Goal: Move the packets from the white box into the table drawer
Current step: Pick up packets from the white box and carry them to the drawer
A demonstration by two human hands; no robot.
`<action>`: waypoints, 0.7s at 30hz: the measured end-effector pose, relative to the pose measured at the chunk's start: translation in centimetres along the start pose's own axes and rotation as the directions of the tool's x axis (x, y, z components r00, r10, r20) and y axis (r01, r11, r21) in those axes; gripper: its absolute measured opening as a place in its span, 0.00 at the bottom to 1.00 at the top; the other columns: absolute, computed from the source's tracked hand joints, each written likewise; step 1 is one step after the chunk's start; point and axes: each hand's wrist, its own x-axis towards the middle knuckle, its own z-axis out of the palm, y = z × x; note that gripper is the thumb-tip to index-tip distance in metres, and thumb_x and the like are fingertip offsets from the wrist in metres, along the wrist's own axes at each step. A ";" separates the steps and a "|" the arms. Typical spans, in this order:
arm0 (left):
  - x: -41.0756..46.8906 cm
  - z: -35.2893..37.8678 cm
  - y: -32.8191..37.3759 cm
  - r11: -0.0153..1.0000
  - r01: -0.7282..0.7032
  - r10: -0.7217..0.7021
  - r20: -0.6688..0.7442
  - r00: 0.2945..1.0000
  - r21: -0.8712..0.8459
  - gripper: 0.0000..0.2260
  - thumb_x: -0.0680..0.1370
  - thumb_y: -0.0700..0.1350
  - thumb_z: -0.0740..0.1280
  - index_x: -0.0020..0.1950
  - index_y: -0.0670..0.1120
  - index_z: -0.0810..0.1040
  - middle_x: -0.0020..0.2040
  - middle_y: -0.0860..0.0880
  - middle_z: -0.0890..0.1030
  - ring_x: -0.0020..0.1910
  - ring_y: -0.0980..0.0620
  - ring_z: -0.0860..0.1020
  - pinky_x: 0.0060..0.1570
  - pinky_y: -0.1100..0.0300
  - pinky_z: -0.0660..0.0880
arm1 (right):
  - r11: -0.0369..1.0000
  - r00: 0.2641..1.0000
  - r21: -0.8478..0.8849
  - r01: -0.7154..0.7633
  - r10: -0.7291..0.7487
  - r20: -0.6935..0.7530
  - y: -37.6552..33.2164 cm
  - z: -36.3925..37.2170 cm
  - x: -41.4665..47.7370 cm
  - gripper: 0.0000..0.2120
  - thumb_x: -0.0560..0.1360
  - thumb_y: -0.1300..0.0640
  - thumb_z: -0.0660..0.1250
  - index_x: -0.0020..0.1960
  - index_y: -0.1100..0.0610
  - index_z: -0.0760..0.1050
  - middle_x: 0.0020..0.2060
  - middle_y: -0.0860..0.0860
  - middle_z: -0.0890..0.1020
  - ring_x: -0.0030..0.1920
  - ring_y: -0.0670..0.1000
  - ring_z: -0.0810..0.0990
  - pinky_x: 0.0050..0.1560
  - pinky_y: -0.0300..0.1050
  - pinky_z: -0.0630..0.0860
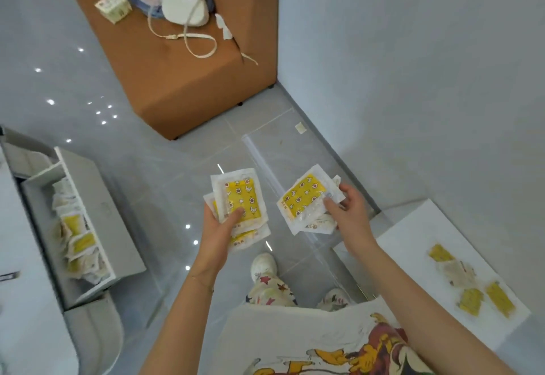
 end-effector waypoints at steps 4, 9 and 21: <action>0.8 -6.0 2.2 0.998 -0.009 0.004 -0.083 0.997 -0.059 0.15 0.76 0.38 0.70 0.58 0.52 0.71 0.50 0.51 0.84 0.46 0.51 0.84 0.39 0.57 0.81 | 1.000 0.996 0.001 0.013 -0.013 0.090 -2.3 7.4 0.2 0.15 0.77 0.64 0.66 0.61 0.53 0.68 0.52 0.51 0.80 0.46 0.46 0.81 0.33 0.37 0.80; 2.0 -12.1 4.4 0.989 -0.046 0.019 -0.185 0.983 -0.142 0.16 0.76 0.38 0.70 0.58 0.54 0.70 0.52 0.52 0.83 0.48 0.51 0.84 0.46 0.52 0.81 | 0.999 0.977 -0.041 0.032 -0.023 0.210 -4.3 15.2 1.0 0.17 0.77 0.63 0.66 0.63 0.54 0.67 0.55 0.52 0.80 0.48 0.47 0.82 0.33 0.39 0.79; 7.6 -20.8 7.7 0.915 -0.132 -0.045 -0.421 0.906 -0.382 0.19 0.76 0.38 0.69 0.62 0.54 0.70 0.55 0.50 0.82 0.52 0.48 0.83 0.49 0.48 0.80 | 0.974 0.881 -0.202 0.103 0.005 0.473 -8.6 30.5 6.8 0.16 0.76 0.62 0.67 0.60 0.49 0.68 0.54 0.50 0.81 0.49 0.48 0.83 0.37 0.44 0.80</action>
